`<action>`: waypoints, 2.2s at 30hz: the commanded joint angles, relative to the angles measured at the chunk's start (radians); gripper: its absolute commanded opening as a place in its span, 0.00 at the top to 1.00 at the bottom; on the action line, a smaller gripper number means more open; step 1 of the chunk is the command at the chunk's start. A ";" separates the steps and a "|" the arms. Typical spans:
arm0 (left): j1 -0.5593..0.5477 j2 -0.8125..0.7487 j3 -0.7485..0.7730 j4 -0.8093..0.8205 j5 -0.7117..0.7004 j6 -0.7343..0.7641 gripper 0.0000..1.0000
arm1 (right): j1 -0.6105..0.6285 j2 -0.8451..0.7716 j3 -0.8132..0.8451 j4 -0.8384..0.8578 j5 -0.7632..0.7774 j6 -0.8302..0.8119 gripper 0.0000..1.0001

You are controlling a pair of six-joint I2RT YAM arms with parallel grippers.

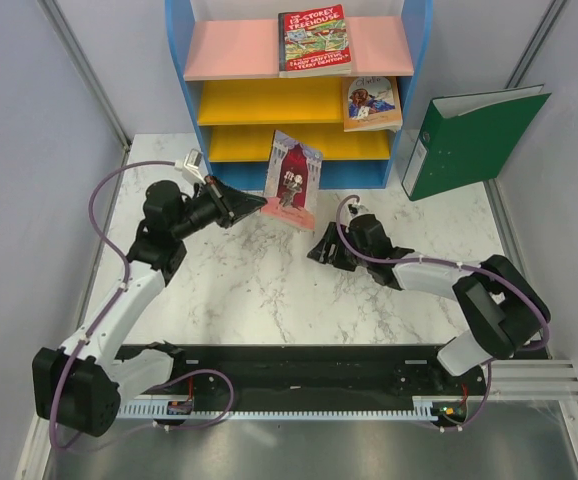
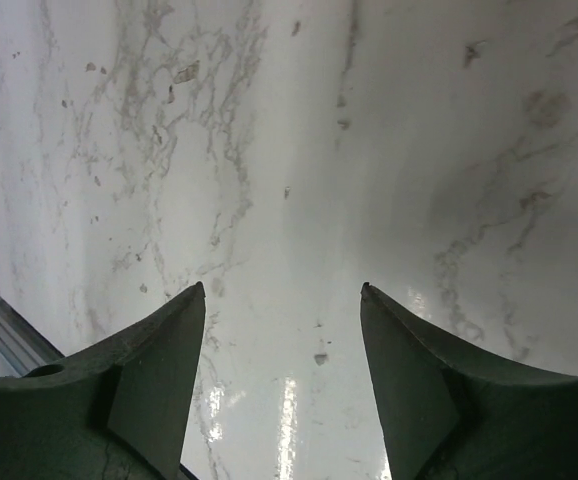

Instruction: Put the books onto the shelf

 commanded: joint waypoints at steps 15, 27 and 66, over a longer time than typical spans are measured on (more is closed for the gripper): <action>-0.009 0.446 0.169 0.920 0.196 -0.515 0.98 | -0.068 -0.279 -0.168 -0.094 0.043 -0.099 0.26; -0.067 0.728 0.368 1.112 0.158 -0.696 0.98 | -0.069 -0.236 -0.183 -0.054 0.025 -0.075 0.25; -0.178 0.865 0.433 1.040 0.086 -0.718 0.98 | -0.069 -0.193 -0.181 -0.028 0.016 -0.058 0.25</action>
